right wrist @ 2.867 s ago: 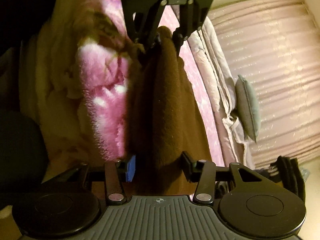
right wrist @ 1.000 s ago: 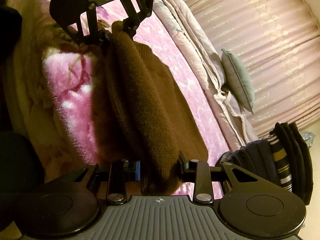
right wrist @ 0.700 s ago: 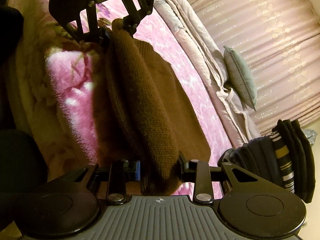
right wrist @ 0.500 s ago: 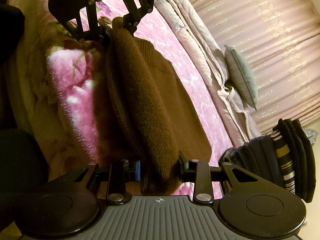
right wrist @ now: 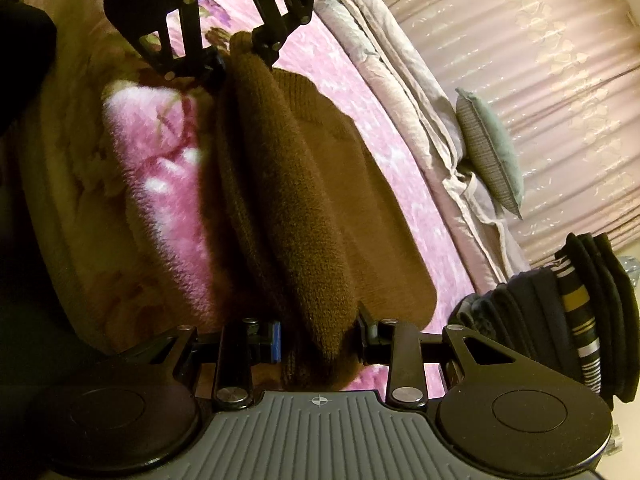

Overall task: Fold clothes
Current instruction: 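Lift the brown vest off the sheet with both grippers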

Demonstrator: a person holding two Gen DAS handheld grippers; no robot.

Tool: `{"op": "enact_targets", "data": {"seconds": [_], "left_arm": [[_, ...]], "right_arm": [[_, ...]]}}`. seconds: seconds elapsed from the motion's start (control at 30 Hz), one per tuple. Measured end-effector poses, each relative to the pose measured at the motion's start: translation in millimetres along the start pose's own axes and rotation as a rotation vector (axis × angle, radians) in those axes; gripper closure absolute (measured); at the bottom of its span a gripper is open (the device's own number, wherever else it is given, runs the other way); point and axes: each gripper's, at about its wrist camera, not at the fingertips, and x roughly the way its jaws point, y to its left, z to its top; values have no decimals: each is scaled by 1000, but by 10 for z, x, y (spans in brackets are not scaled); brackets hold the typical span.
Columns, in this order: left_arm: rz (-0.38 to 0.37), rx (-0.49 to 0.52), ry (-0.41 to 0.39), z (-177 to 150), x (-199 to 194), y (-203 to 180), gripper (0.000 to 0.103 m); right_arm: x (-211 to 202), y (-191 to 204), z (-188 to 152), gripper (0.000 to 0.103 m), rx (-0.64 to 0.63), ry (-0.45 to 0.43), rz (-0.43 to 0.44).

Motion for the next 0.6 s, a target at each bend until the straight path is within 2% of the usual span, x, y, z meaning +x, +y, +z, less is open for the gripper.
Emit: {"op": "enact_targets", "data": {"seconds": [0.13, 0.2, 0.27, 0.47, 0.6], "left_arm": [[0, -9, -3, -17, -10, -9, 82], [-3, -13, -1, -13, -12, -12, 82], [-9, -23, -1, -9, -16, 1, 82], [-78, -191, -27, -76, -32, 218, 82], [-66, -170, -34, -86, -52, 195, 82]], "right_arm": [[23, 25, -20, 70, -35, -10, -7], [48, 88, -36, 64, -82, -13, -26], [62, 154, -44, 63, -114, -9, -44], [79, 255, -50, 61, -201, 3, -81], [100, 250, -59, 61, -204, 7, -84]]}}
